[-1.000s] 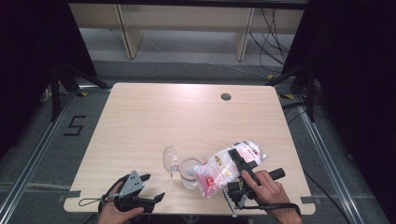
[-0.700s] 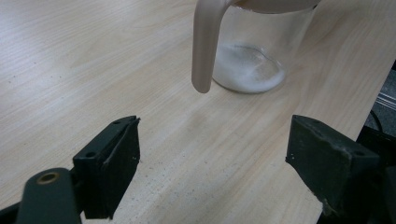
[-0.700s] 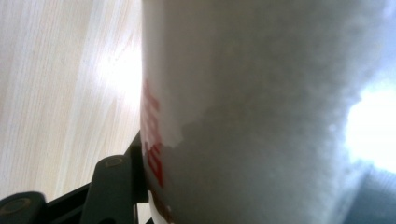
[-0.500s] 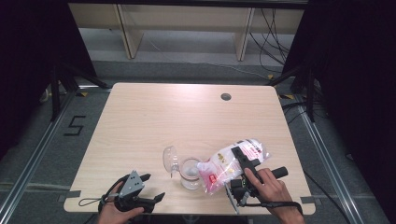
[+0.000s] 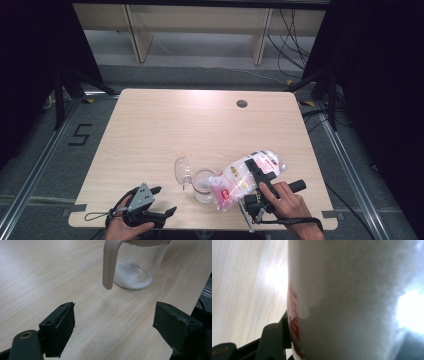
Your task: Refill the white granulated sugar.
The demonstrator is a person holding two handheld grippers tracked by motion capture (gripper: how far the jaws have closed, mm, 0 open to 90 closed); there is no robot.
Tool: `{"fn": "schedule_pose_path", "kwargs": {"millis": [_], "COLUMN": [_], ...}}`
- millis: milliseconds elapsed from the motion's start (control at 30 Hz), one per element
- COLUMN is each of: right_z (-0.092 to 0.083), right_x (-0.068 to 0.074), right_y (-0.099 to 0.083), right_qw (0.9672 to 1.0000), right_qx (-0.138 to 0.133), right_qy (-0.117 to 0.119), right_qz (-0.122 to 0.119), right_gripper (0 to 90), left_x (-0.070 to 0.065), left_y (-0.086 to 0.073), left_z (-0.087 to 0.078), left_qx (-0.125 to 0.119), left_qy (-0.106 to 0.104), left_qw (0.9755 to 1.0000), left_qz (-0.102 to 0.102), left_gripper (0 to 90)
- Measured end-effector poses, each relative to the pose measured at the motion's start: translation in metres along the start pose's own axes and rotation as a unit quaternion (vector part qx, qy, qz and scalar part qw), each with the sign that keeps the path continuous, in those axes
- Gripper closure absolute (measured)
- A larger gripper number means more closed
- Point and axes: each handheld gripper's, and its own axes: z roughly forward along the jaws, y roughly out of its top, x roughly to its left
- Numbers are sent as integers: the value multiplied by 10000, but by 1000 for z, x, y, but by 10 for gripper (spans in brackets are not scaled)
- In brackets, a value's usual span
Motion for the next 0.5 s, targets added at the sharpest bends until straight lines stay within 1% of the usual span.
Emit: {"fn": "schedule_pose_path", "kwargs": {"millis": [33,67,100,133,167,200,233,267,300,333,367,400,433,467,500], "right_z": [2,2,2,2,3,3,4,2,3,4,4,4,2,5,2], "right_x": [-1,-1,-1,1,-5,-5,-3,-2,-2,-4,-6,-4,-4,-5,-3], "right_y": [0,0,1,1,2,2,1,1,0,0,0,-1,-2,-4,-4], "right_qw": [9999,9999,9999,9999,9997,9997,9999,9999,10000,9999,9999,10000,9999,9999,9999], "right_qx": [-130,-130,-125,-81,-136,-136,-102,28,-20,-100,-112,-83,90,-90,86], "right_qy": [-79,-79,-49,-47,-83,-83,-29,59,6,-21,-33,-3,67,-83,49], "right_qz": [-27,-27,2,114,-180,-180,-26,78,83,-17,-102,-18,45,-77,100], "right_gripper": [443,443,443,444,443,443,444,444,444,444,444,444,444,444,444], "left_x": [0,0,-1,-1,-1,-1,-2,-2,-2,-1,0,0,0,0,0], "left_y": [0,0,-1,0,-1,-1,-1,-1,-1,-1,-1,-1,-1,-1,-1], "left_z": [0,0,1,1,1,1,1,2,2,2,2,2,2,2,2], "left_qx": [-8,-8,-15,-27,22,22,-21,-72,-78,-71,-71,-70,-69,-69,-71], "left_qy": [-12,-12,-38,-9,-44,-44,-36,-49,-37,-2,-24,-25,-22,-28,-31], "left_qw": [10000,10000,9999,9999,9999,9999,9999,9998,9998,9999,10000,10000,10000,10000,10000], "left_qz": [-8,-8,-160,-109,-105,-105,-161,-179,-181,-106,-32,-40,-38,-41,-41], "left_gripper": [171,171,171,171,171,171,171,171,171,171,171,171,171,171,171]}}
